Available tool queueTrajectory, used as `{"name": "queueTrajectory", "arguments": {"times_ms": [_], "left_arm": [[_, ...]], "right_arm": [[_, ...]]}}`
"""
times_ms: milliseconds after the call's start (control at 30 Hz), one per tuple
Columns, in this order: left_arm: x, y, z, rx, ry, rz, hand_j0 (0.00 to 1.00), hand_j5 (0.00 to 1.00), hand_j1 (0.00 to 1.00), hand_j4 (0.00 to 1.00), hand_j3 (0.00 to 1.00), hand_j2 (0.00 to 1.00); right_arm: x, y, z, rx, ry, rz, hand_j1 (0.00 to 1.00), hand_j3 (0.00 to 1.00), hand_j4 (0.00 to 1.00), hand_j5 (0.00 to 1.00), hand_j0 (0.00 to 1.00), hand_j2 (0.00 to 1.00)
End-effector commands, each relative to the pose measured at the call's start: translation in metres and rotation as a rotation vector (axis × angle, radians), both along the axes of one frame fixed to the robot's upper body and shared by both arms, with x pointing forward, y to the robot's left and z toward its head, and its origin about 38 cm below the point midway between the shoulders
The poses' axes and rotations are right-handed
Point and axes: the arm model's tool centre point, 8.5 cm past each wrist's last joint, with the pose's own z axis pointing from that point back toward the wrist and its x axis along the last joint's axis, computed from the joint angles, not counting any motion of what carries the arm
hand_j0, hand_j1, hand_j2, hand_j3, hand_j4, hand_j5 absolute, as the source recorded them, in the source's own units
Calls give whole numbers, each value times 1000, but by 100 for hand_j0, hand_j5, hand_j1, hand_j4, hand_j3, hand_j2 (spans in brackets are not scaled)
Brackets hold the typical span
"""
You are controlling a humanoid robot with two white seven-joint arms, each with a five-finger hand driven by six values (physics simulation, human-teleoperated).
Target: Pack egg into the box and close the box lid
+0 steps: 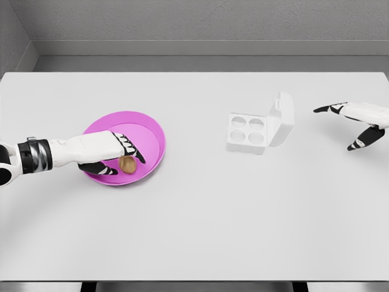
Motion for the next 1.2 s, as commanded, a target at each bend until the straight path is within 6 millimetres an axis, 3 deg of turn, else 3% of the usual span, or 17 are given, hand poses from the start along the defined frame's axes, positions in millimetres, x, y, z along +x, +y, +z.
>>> {"name": "queueTrajectory", "arguments": {"times_ms": [0, 567, 933, 1067, 1167], "left_arm": [[1, 1, -3, -9, 10, 10, 75, 75, 75, 75, 75, 75], [2, -11, -10, -18, 17, -2, 75, 75, 75, 75, 75, 75], [3, -6, -15, -9, 30, 12, 75, 75, 75, 75, 75, 75], [2, -7, -17, -8, 34, 10, 72, 72, 72, 72, 72, 72], [2, -7, -16, -10, 34, 8, 58, 58, 58, 58, 58, 58]], "right_arm": [[0, -1, 0, 6, 0, -6, 100, 100, 100, 100, 100, 100], [0, -3, 1, 5, 0, -10, 100, 100, 100, 100, 100, 100], [0, 0, 0, -2, 2, 0, 100, 100, 100, 100, 100, 100], [0, 0, 0, -3, 5, 1, 100, 100, 100, 100, 100, 100], [-1, 0, -1, -5, 6, 3, 100, 100, 100, 100, 100, 100]]}}
